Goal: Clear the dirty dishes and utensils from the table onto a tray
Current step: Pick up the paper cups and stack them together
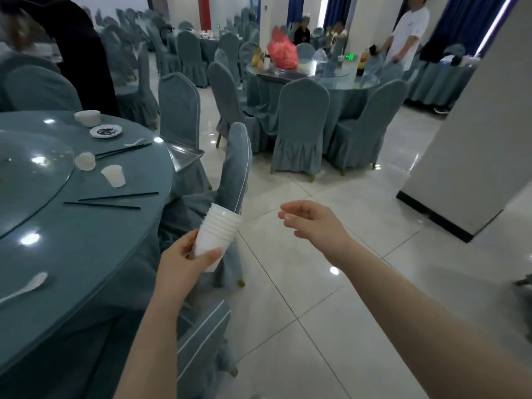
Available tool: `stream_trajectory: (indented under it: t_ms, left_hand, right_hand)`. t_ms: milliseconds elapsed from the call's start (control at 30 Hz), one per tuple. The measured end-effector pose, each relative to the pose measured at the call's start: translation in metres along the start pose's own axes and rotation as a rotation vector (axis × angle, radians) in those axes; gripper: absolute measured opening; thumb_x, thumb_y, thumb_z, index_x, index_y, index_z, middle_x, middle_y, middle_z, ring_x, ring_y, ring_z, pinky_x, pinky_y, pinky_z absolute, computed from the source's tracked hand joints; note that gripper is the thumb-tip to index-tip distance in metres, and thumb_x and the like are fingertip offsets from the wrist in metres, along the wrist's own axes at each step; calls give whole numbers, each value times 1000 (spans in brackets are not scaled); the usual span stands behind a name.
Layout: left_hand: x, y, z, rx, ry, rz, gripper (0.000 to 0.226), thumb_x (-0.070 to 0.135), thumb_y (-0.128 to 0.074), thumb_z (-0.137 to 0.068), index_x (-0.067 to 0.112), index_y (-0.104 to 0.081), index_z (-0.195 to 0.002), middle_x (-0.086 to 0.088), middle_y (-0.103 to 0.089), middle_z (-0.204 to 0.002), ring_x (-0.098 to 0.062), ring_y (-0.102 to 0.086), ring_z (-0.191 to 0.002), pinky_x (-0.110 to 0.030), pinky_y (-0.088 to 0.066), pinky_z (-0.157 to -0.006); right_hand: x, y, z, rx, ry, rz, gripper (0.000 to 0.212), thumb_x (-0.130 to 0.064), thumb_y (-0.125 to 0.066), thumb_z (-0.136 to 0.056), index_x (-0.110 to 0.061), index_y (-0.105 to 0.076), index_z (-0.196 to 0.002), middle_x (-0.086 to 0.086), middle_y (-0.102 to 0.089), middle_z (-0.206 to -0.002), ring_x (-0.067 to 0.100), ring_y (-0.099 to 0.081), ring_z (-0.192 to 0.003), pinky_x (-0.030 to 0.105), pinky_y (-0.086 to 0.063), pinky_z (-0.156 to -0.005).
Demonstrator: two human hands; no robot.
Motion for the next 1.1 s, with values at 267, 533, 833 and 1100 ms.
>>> stream_trajectory:
  t_ms: [267,533,833,1100]
  left_hand:
    - [29,-3,-124,185,-37,-39,44,24,-79,-75,35,-59,-113,19,-65,-97,2,-62,-85,-8,-44,-60]
    - [24,33,-196,437,17,-59,50,30,-79,-74,37,-58,-119,20,-65,-103,1,-61,-92,-15,-45,-67]
    - [-1,61,-236,776,178,-108,52,30,-82,-69,47,-54,-110,29,-60,-95,6,-59,-86,-11,-43,-63]
    - [-46,130,-234,1002,338,-129,51,29,-81,-70,36,-60,-116,20,-64,-98,-3,-62,-86,-18,-43,-63]
  right_hand:
    - [-12,-12,-145,-134,26,-26,17,-13,-64,-89,-21,-65,-103,-4,-72,-102,10,-66,-94,18,-52,-73]
    - [-12,-79,-292,-424,35,-39,18,-14,-67,-87,-23,-67,-102,-7,-73,-101,7,-67,-95,23,-55,-82]
    - [-14,-169,-422,-763,12,-98,17,-10,-66,-87,-23,-67,-98,-5,-74,-97,14,-68,-95,30,-56,-82]
    - [-7,-277,-485,-881,58,-13,19,-1,-65,-85,-18,-64,-93,3,-71,-95,8,-65,-80,21,-55,-73]
Point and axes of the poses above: each hand's wrist, its own z-axis away from the middle knuckle, its own y-axis out of the back of the hand, x = y × z, the point moved 8 cm from there along -z, towards the middle knuckle
